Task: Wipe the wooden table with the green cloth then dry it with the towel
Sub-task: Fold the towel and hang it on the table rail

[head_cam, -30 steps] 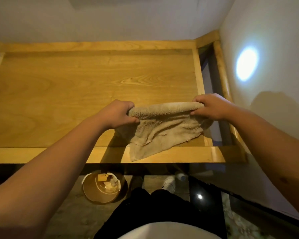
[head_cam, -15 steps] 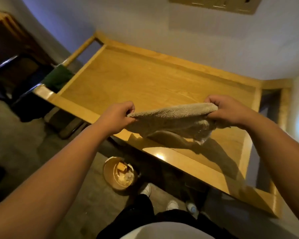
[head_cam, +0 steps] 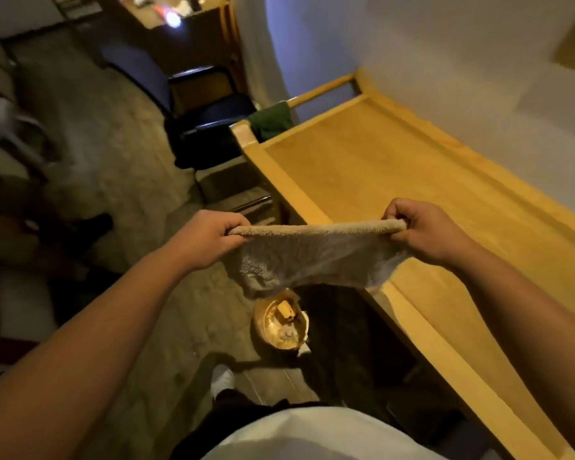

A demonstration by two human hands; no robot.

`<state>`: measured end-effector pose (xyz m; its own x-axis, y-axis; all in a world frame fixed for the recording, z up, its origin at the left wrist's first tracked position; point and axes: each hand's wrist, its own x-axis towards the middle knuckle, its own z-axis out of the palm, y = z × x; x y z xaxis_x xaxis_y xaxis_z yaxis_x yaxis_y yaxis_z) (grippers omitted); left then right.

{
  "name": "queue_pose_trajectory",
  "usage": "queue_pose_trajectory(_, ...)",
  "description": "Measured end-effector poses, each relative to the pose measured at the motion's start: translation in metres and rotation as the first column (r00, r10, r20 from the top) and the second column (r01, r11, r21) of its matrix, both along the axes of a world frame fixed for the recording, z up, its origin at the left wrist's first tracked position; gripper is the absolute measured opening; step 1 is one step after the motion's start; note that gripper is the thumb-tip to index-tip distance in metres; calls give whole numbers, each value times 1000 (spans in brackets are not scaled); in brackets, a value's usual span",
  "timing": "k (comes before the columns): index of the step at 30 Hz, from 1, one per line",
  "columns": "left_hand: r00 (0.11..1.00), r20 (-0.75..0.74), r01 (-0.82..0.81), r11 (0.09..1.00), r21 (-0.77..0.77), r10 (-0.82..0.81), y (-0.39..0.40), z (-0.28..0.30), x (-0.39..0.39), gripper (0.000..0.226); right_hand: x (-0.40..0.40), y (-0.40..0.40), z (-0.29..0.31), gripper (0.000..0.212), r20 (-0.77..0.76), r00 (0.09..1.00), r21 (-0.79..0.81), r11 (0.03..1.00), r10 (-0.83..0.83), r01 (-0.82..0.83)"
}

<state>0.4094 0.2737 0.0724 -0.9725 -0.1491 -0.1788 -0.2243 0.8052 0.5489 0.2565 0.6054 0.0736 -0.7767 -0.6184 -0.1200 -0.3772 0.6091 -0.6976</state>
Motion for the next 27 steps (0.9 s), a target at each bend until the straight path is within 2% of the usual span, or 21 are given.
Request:
queue_pose_trajectory(5, 993, -88, -85, 994, -68, 78, -86, -18, 22, 19, 7, -103, -9, 32, -65, 988, 115, 985, 137, -129)
queue_pose_trajectory(8, 993, -96, -75, 989, -128, 62, -141, -26, 23, 18, 8, -156, -15, 33, 50, 990, 88, 987, 131, -135)
queue_pose_trajectory(10, 994, -101, -65, 989, -135, 52, -178, -29, 23, 17, 11, -188, -18, 26, 138, 985, 28, 994, 102, -107)
queue_pose_trajectory(13, 996, -89, -22, 991, -134, 11, -230, -24, 22, 15, 15, -232, -23, 14, 185, 981, -38, 998, 64, -57)
queue_pose_trajectory(16, 996, -69, 52, 987, -155, -64, -276, -19, 20, 12, 14, -269, -26, 9, 216, 973, -21, 996, 86, -84)
queue_pose_trajectory(24, 977, -46, 199, 968, -150, -208, -356, -16, -18, 5, -25, -337, -25, 22, 82, 993, 66, 994, 87, -93)
queue_pose_trajectory(27, 965, 15, 260, 956, -133, -260, -378, -19, -56, 18, -56, -351, -30, 25, 70, 997, 62, 997, 37, -42)
